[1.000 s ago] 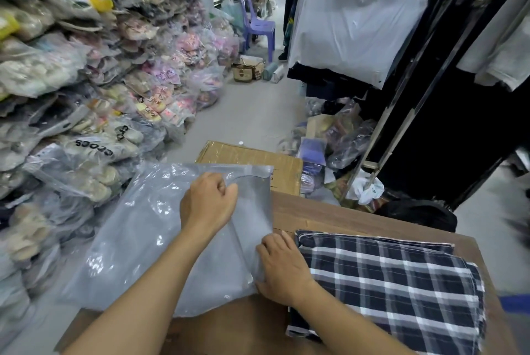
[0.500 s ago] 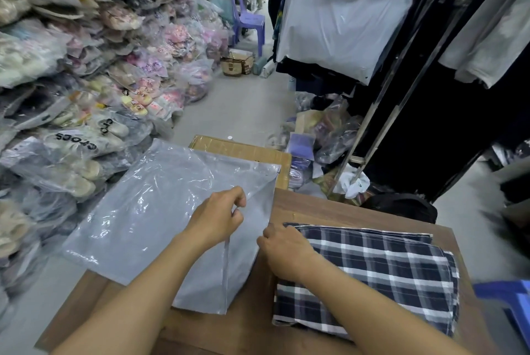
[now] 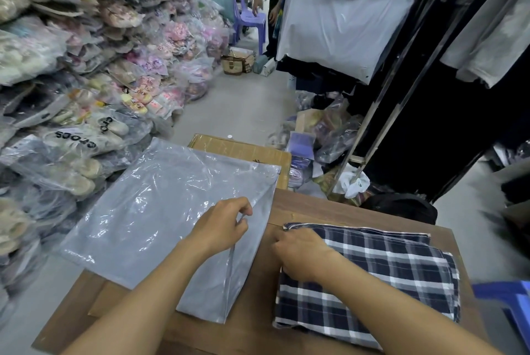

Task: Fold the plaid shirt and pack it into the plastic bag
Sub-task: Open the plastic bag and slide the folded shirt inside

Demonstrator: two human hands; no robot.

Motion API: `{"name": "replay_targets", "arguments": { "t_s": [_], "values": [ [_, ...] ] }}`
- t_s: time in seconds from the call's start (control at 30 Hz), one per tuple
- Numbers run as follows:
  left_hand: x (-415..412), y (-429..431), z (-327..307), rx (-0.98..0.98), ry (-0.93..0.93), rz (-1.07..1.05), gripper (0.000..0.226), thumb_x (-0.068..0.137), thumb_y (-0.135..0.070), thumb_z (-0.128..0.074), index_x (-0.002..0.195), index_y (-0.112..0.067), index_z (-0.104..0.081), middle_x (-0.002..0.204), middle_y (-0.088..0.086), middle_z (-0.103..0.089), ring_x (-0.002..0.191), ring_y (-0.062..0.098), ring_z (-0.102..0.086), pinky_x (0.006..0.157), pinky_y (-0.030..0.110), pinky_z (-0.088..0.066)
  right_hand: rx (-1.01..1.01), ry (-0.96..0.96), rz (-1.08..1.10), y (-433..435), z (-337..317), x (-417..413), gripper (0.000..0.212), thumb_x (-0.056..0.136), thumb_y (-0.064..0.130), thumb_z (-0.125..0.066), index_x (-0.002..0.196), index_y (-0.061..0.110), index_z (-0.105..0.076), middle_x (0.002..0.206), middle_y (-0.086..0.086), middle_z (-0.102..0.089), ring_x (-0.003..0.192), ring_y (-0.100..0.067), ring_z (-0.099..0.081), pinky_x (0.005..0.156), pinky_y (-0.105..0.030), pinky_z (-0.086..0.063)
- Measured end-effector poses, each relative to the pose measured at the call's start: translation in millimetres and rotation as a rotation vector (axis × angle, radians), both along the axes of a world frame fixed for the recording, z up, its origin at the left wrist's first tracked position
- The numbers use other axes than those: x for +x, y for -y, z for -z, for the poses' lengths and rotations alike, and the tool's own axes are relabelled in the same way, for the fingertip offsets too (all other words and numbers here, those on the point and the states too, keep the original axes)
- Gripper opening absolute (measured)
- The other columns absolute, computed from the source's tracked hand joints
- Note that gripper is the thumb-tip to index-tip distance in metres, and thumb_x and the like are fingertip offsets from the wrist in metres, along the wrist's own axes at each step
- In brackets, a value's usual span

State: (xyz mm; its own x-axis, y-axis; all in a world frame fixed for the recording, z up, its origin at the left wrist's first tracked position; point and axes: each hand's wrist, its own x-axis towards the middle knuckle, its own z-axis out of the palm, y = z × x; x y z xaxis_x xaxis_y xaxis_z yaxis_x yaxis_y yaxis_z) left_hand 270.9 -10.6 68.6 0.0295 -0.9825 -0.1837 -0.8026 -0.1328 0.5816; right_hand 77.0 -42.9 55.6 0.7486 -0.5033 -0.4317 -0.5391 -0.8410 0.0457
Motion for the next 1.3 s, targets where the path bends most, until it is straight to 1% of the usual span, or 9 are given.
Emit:
{"name": "replay_targets", "arguments": {
  "t_s": [0.23, 0.43, 0.6, 0.7, 0.77, 0.83, 0.9, 1.07, 1.3],
  "values": [
    [-3.9, -1.3, 4.8, 0.003, -0.055, -0.018, 0.014, 0.088, -0.018, -0.056, 0.091, -0.032, -0.057, 0.088, -0.009, -0.066, 0.069, 0.019, -0.064, 0.069, 0.044, -0.058, -0.035, 0.221, 0.043, 2.2, -25.0, 22.5, 0.027, 0.097, 0.009, -0.049, 0.124, 0.011, -0.05, 0.115, -0.011, -0.053, 0.092, -0.036, -0.061, 0.062, -0.042, -0.037],
    [-1.1, -5.1, 4.9, -0.051, -0.08, -0.075, 0.016, 0.088, -0.017, -0.055, 0.093, -0.031, -0.058, 0.091, -0.006, -0.067, 0.073, 0.018, -0.064, 0.072, 0.041, -0.057, 0.014, 0.268, 0.063, 1.7, 8.7, 31.8, 0.029, 0.089, -0.002, -0.055, 0.117, 0.005, -0.053, 0.113, -0.015, -0.058, 0.095, -0.038, -0.062, 0.063, -0.041, -0.036],
    [-10.8, -7.5, 2.5, -0.112, -0.08, -0.062, 0.015, 0.088, -0.016, -0.056, 0.092, -0.029, -0.06, 0.092, -0.014, -0.063, 0.074, 0.009, -0.06, 0.069, 0.031, -0.053, -0.027, 0.293, 0.056, 4.0, 25.0, 41.4, 0.048, 0.089, -0.002, -0.056, 0.136, 0.004, -0.047, 0.131, -0.017, -0.05, 0.103, -0.036, -0.054, 0.083, -0.047, -0.043],
    [-10.8, -4.6, 2.4, -0.188, -0.072, -0.105, 0.019, 0.085, -0.013, -0.056, 0.093, -0.028, -0.062, 0.094, -0.013, -0.063, 0.078, 0.008, -0.058, 0.073, 0.026, -0.05, 0.137, 0.511, 0.173, 9.5, 29.9, 45.2, 0.053, 0.085, -0.013, -0.05, 0.133, 0.009, -0.046, 0.133, -0.013, -0.048, 0.082, -0.03, -0.048, 0.067, -0.046, -0.048],
    [-9.1, -1.0, 2.6, -0.191, -0.088, -0.138, 0.018, 0.085, -0.013, -0.056, 0.092, -0.029, -0.062, 0.094, -0.012, -0.064, 0.078, 0.009, -0.06, 0.072, 0.029, -0.052, 0.248, 0.607, 0.233, 11.1, 33.3, 38.8, 0.059, 0.087, -0.011, -0.047, 0.135, 0.023, -0.042, 0.137, 0.0, -0.048, 0.083, -0.027, -0.053, 0.062, -0.045, -0.05],
    [-11.6, 0.4, 4.8, -0.158, -0.067, -0.122, 0.017, 0.087, -0.015, -0.055, 0.093, -0.03, -0.062, 0.096, -0.013, -0.062, 0.081, 0.012, -0.059, 0.072, 0.03, -0.052, 0.295, 0.718, 0.301, 13.5, 36.0, 21.2, 0.054, 0.091, -0.001, -0.046, 0.133, 0.033, -0.047, 0.133, 0.003, -0.058, 0.099, -0.025, -0.061, 0.076, -0.043, -0.055],
    [-17.9, -0.1, 7.7, -0.121, -0.022, -0.058, 0.018, 0.089, -0.016, -0.053, 0.1, -0.028, -0.062, 0.1, -0.016, -0.058, 0.086, 0.014, -0.058, 0.074, 0.03, -0.05, 0.227, 0.809, 0.399, 22.4, 35.6, -4.9, 0.035, 0.094, 0.011, -0.049, 0.123, 0.027, -0.06, 0.12, 0.0, -0.066, 0.105, -0.023, -0.061, 0.089, -0.045, -0.053],
    [-35.2, -2.2, 14.2, -0.05, 0.179, 0.113, 0.027, 0.094, -0.021, -0.048, 0.12, -0.022, -0.057, 0.119, -0.004, -0.055, 0.092, 0.022, -0.061, 0.069, 0.033, -0.047, 0.06, 0.379, 0.743, 58.7, 31.5, -87.4, 0.052, 0.094, 0.043, -0.054, 0.143, 0.025, -0.045, 0.144, -0.002, -0.046, 0.135, -0.025, -0.033, 0.112, -0.047, -0.031],
    [-55.3, 3.8, 15.1, 0.041, 0.41, 0.224, 0.021, 0.093, -0.01, -0.045, 0.113, -0.01, -0.051, 0.118, 0.009, -0.047, 0.079, 0.029, -0.055, 0.059, 0.037, -0.039, 0.257, 0.223, 0.766, 80.1, 30.6, -119.5, 0.05, 0.096, 0.052, -0.05, 0.142, 0.03, -0.047, 0.149, -0.002, -0.05, 0.137, -0.028, -0.043, 0.109, -0.045, -0.032]
  ]
}}
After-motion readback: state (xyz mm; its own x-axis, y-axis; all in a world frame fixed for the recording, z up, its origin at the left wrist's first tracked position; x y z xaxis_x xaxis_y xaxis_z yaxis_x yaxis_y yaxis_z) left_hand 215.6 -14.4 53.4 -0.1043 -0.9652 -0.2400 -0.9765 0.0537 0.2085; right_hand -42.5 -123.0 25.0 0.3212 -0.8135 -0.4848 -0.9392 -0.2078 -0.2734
